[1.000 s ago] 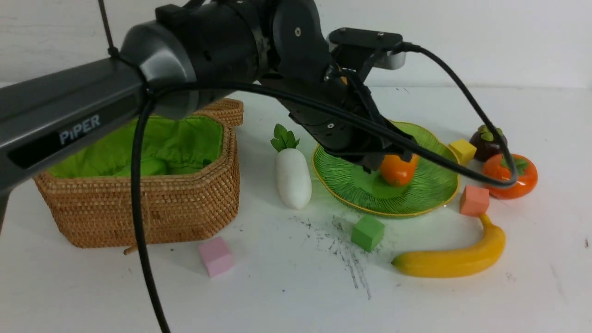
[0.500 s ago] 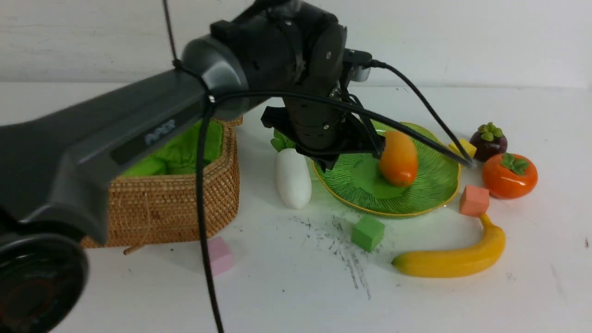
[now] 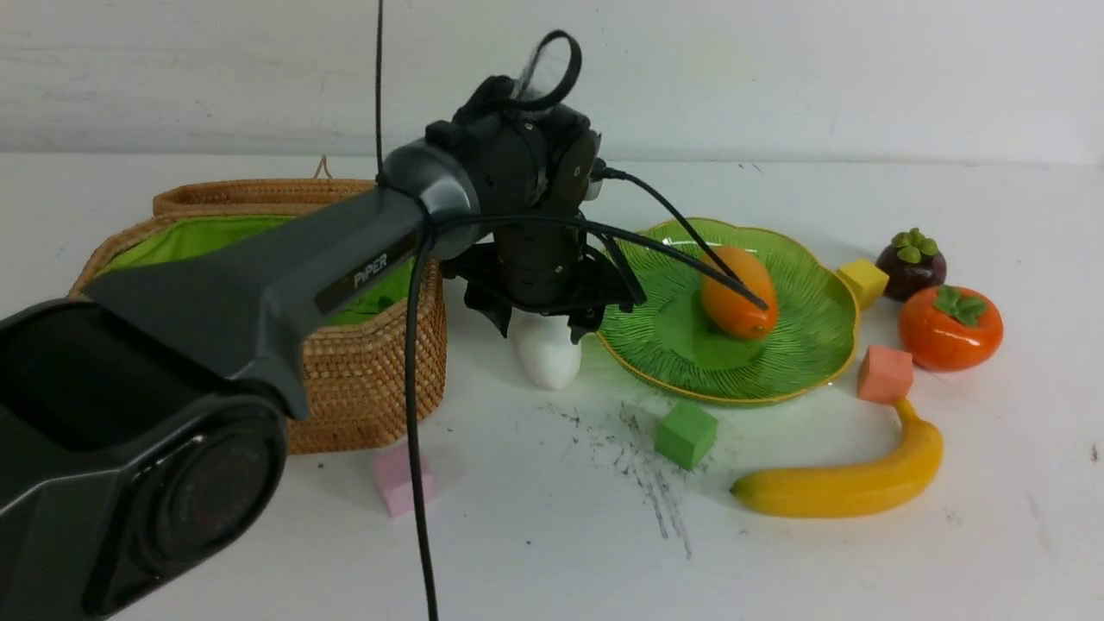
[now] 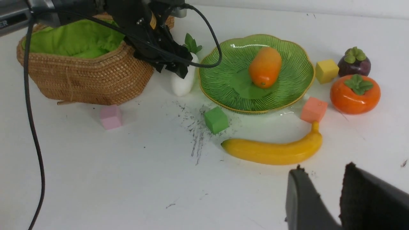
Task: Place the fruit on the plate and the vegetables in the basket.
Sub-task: Take a daikon with your left arm and place it on the basket on the left.
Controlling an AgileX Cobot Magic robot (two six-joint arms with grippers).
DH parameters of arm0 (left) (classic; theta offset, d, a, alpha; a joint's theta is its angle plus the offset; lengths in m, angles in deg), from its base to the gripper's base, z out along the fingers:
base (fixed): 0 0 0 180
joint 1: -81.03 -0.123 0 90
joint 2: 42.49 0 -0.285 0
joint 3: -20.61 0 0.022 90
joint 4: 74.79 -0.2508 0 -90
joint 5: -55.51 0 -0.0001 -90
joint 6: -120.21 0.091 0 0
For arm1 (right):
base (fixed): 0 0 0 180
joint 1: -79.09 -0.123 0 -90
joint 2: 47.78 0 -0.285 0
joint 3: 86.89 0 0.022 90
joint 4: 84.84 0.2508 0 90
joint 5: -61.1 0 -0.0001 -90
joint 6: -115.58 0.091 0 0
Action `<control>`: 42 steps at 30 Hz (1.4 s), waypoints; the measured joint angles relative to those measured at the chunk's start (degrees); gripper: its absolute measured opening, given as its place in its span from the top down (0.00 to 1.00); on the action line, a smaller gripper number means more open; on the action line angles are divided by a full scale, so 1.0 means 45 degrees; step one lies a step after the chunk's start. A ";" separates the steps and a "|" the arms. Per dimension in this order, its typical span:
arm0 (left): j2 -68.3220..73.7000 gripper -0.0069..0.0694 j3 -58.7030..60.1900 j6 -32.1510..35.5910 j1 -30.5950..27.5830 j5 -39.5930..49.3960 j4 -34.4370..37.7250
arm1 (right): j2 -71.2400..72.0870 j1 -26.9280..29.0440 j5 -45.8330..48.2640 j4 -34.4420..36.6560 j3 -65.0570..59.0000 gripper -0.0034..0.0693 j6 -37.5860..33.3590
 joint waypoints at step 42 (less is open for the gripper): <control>0.1101 0.23 -0.0127 -0.0009 0.0000 -0.0804 -0.1214 | 0.0025 0.0000 0.0011 0.0000 0.0000 0.67 -0.0291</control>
